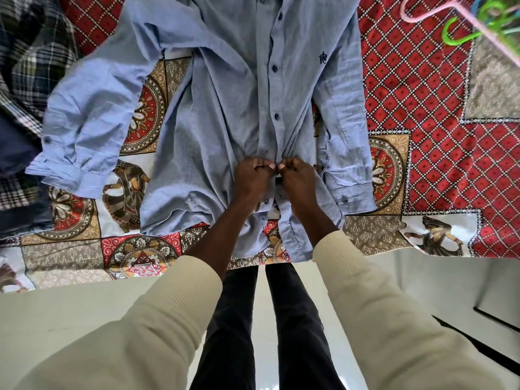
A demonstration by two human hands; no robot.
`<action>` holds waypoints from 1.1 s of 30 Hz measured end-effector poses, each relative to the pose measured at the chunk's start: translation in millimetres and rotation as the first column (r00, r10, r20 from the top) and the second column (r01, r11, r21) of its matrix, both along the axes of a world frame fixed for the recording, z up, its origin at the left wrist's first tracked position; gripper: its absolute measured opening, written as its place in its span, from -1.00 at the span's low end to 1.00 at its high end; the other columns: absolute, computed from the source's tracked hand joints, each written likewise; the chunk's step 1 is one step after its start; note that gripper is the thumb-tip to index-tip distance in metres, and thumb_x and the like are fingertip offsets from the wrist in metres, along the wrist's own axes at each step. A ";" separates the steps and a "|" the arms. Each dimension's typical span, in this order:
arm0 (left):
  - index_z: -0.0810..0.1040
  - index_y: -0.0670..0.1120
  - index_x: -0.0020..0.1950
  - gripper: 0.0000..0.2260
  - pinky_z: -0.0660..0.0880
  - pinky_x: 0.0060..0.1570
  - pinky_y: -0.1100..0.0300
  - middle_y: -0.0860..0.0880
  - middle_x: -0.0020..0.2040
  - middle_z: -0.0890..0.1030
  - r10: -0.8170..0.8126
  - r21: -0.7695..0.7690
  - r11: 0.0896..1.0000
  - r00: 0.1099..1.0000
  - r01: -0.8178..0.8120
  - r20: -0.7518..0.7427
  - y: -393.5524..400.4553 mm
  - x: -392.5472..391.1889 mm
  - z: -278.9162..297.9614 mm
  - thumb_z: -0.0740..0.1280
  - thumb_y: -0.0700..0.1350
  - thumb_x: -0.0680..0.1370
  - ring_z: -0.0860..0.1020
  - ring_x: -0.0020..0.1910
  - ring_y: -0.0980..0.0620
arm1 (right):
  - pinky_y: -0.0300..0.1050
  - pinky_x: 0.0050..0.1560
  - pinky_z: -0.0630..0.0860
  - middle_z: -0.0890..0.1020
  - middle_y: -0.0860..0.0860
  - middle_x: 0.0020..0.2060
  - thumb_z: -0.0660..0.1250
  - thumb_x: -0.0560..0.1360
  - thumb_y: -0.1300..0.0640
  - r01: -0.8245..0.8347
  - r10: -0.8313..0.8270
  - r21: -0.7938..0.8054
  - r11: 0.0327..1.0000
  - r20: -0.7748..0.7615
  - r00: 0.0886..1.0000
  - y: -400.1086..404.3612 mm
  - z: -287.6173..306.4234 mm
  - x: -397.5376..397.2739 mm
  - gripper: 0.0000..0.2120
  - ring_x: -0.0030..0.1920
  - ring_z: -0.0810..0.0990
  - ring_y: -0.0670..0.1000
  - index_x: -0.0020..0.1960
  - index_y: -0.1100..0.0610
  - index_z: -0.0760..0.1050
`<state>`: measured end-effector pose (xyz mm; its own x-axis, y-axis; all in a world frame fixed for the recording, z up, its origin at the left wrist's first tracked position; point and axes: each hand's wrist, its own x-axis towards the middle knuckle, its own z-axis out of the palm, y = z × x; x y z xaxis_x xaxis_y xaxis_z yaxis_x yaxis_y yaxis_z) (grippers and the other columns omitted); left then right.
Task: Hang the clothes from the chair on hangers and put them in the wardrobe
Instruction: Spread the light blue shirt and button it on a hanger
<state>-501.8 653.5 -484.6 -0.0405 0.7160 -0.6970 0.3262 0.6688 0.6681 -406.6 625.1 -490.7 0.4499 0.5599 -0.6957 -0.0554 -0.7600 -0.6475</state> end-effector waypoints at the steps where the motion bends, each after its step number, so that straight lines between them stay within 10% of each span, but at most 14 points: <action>1: 0.64 -0.10 -0.11 -0.97 0.47 -0.35 0.40 0.06 -0.28 0.64 0.000 -0.003 1.000 1.000 0.000 -0.004 -0.8 0.1 0.7 0.41 -0.19 0.52 0.56 -0.38 0.30 | 0.17 0.00 0.61 0.69 0.01 -0.22 0.31 0.47 0.17 0.003 -0.003 -0.009 1.000 0.007 1.000 -0.2 -3.0 -0.6 -0.86 -0.15 0.66 0.04 -0.22 -0.01 0.58; 19: 0.63 0.02 -0.20 -0.88 0.62 -0.10 0.09 -0.03 -0.20 0.70 0.000 -0.052 0.999 1.000 0.001 0.019 1.9 -1.8 -6.2 0.42 -0.14 0.53 0.67 -0.13 -0.02 | -0.11 -0.22 0.54 0.69 0.02 -0.32 0.38 0.46 0.18 0.075 -0.075 -0.018 0.997 -0.050 0.996 1.4 8.2 1.6 -0.86 -0.31 0.62 -0.05 -0.06 0.14 0.70; 28: 0.68 -0.08 -0.21 -0.91 0.59 -0.19 0.20 -0.03 -0.29 0.70 0.174 -0.192 0.970 0.978 -0.149 0.116 7.5 -1.0 -3.2 0.47 -0.23 0.47 0.66 -0.28 0.06 | -0.03 -0.20 0.54 0.65 0.07 -0.39 0.44 0.35 0.27 0.210 -0.216 -0.054 0.976 -0.148 0.965 5.6 9.0 8.6 -0.90 -0.35 0.59 0.02 -0.33 0.17 0.64; 33: 0.68 -0.21 -0.06 -0.93 0.53 -0.31 0.30 -0.02 -0.33 0.67 0.116 -0.220 0.971 0.989 -0.094 0.088 18.7 -8.2 -0.4 0.41 -0.28 0.50 0.61 -0.39 0.13 | -0.26 -0.28 0.44 0.59 -0.04 -0.42 0.42 0.36 0.18 -0.113 0.092 0.078 0.991 0.241 0.966 2.7 4.0 -1.8 -0.89 -0.41 0.56 -0.08 -0.30 -0.01 0.63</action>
